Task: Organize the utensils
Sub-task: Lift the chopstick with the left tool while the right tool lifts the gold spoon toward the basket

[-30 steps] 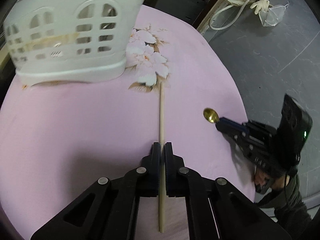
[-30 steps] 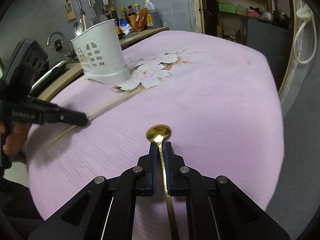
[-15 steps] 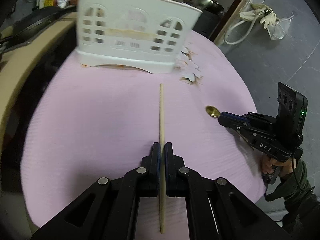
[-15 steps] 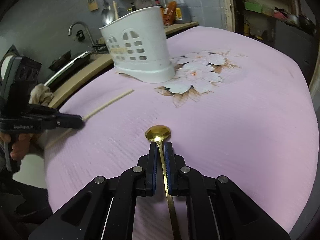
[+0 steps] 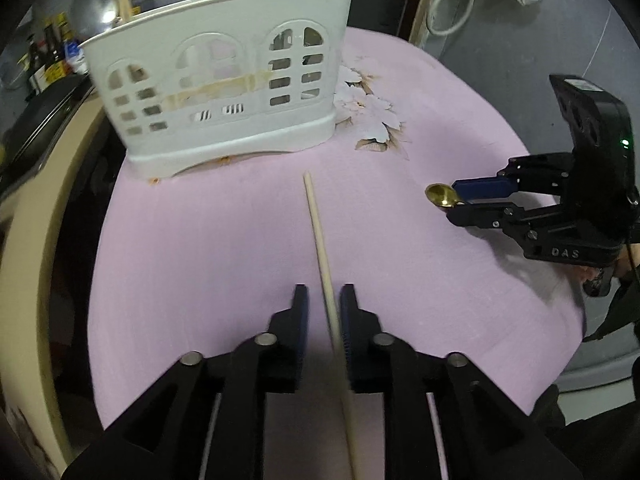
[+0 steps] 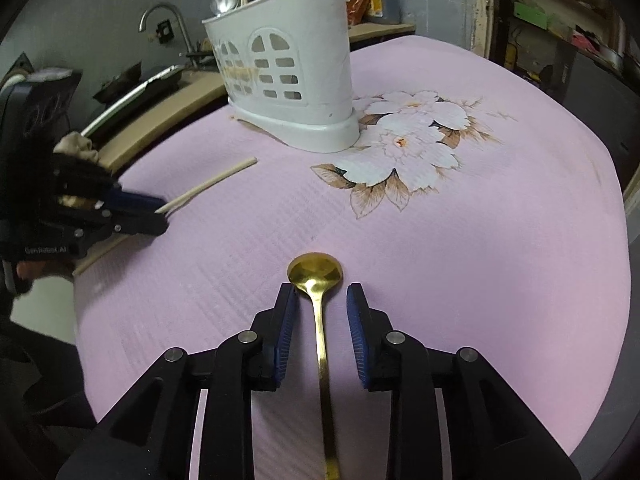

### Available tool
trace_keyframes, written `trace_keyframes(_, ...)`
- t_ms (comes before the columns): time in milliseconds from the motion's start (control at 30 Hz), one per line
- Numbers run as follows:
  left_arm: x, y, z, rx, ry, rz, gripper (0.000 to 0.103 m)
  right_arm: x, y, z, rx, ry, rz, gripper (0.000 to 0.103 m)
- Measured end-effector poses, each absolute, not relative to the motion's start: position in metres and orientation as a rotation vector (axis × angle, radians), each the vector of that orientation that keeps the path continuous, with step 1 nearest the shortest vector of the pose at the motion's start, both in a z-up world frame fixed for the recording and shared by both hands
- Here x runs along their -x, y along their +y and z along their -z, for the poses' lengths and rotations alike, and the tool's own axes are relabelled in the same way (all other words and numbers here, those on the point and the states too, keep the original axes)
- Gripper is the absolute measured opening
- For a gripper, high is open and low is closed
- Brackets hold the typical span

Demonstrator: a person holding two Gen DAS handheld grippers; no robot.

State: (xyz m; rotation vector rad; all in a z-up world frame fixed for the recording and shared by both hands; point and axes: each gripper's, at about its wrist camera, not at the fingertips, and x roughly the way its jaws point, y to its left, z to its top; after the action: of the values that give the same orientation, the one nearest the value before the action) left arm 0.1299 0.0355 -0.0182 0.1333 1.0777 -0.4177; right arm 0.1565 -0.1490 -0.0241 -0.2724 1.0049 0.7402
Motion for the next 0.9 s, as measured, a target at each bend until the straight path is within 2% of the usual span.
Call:
trace_keyframes(67,-0.141,0.034,0.019,-0.147,1.091,0.414,0.033,-0.159,-0.145,0.024,0.301,1.008,-0.745,0.028)
trace_keyframes(100,-0.146,0.034,0.02,-0.149,1.1,0.413,0.035,-0.161,-0.144,0.025,0.313,1.01,-0.748,0.03)
trace_keyframes(333,-0.167,0.029,0.023,-0.147,1.156,0.437,0.035,-0.172,-0.139,0.025,0.328,1.049,-0.769,0.034)
trace_keyframes(400,-0.168,0.026,0.023,-0.161,1.17,0.446,0.032,-0.171,-0.137,0.025,0.358,1.059,-0.772,0.034)
trace_keyframes(467,-0.172,0.021,0.021,-0.174,1.181,0.457,0.02,-0.171,-0.134,0.025,0.397,1.071,-0.769,0.033)
trace_keyframes(567,-0.18,0.012,0.021,-0.19,1.199,0.467,0.007,-0.171,-0.128,0.024,0.44,1.091,-0.76,0.031)
trace_keyframes(600,-0.181,0.008,0.021,-0.192,1.204,0.467,0.006,-0.172,-0.127,0.024,0.446,1.094,-0.756,0.026)
trace_keyframes(733,-0.18,0.005,0.02,-0.185,1.189,0.446,0.002,-0.169,-0.127,0.023,0.459,1.078,-0.739,0.026)
trace_keyframes(900,-0.165,0.008,0.018,-0.137,1.107,0.403,0.002,-0.154,-0.131,0.019,0.444,0.968,-0.704,0.025)
